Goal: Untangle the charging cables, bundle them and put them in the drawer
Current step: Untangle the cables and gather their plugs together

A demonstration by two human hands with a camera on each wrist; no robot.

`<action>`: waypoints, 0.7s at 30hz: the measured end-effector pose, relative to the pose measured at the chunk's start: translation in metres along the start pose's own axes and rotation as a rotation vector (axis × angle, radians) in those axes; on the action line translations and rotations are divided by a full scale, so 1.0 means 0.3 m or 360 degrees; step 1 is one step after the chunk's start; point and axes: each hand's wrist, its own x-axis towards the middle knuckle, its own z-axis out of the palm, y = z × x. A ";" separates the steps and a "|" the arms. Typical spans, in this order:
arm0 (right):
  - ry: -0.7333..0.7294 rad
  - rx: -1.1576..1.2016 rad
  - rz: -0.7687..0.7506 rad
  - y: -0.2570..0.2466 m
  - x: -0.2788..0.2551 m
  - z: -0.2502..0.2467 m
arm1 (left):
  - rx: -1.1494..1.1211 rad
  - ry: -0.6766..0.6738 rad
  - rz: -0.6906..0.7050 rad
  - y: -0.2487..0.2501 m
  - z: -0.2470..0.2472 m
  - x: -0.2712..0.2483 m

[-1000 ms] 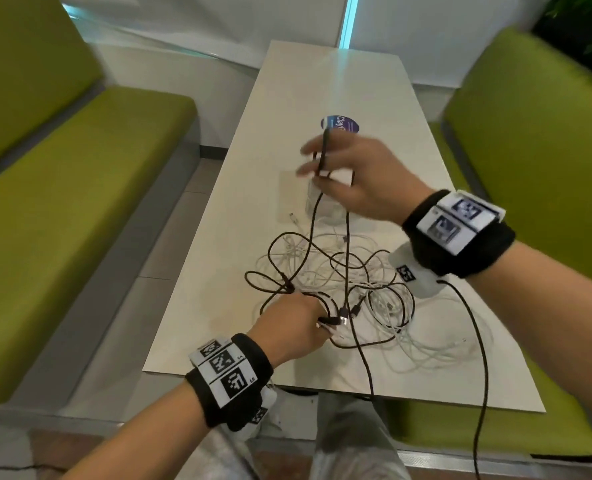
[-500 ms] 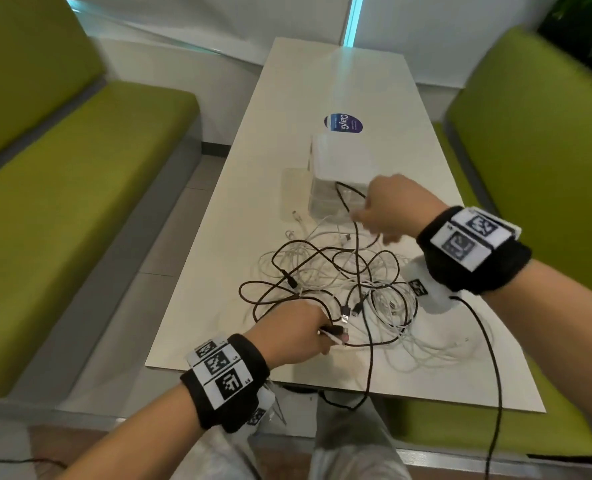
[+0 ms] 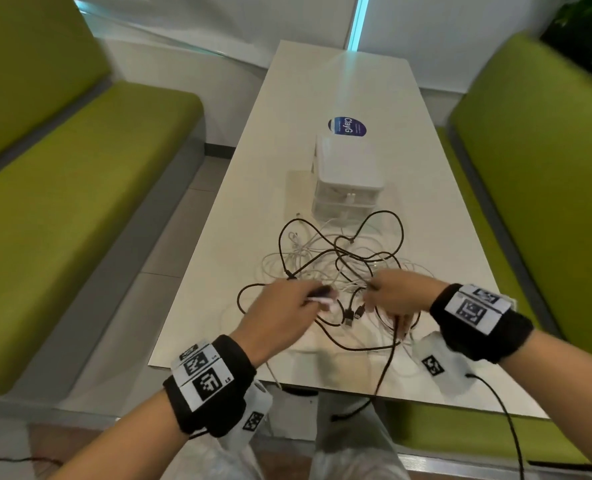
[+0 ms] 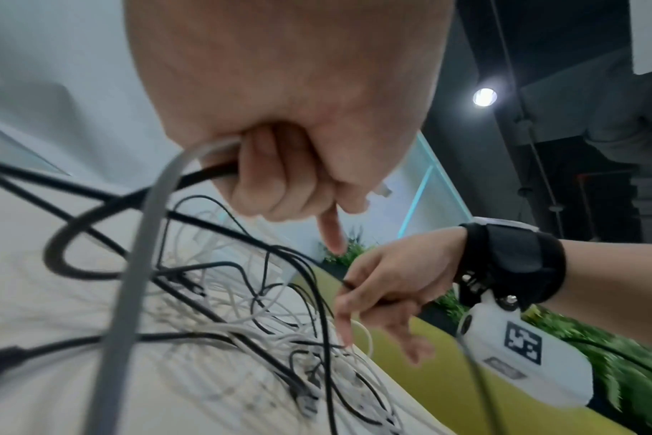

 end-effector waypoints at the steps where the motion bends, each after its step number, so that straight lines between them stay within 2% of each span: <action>1: 0.0117 -0.0037 -0.0037 -0.003 -0.015 -0.046 | -0.0011 0.0182 -0.0053 -0.013 -0.018 0.004; 3: 0.0360 -0.0022 -0.0091 -0.013 -0.048 -0.144 | 0.0092 0.0431 -0.0243 -0.051 -0.051 0.015; 4: 0.0495 0.0093 -0.0112 -0.018 -0.065 -0.191 | 0.0248 0.0457 -0.0360 -0.072 -0.066 0.021; 7: 0.0942 0.0479 -0.0278 -0.043 -0.106 -0.324 | 0.0786 0.0213 -0.0594 -0.136 -0.078 0.024; 11: 0.1387 0.1075 -0.0636 -0.139 -0.129 -0.440 | 0.0885 0.0037 -0.0664 -0.179 -0.045 0.027; 13: 0.1466 0.1109 -0.0836 -0.197 -0.133 -0.449 | 0.0939 -0.0020 -0.0670 -0.182 -0.029 0.027; 15: 0.1461 0.0861 -0.0963 -0.250 -0.130 -0.433 | 0.1014 -0.0025 -0.0662 -0.175 -0.031 0.023; 18: 0.1430 0.0514 -0.1030 -0.316 -0.122 -0.405 | 0.1075 0.0046 -0.0620 -0.152 -0.059 0.012; 21: 0.1470 0.0382 -0.1280 -0.374 -0.118 -0.398 | 0.0947 0.0104 -0.0638 -0.132 -0.097 0.010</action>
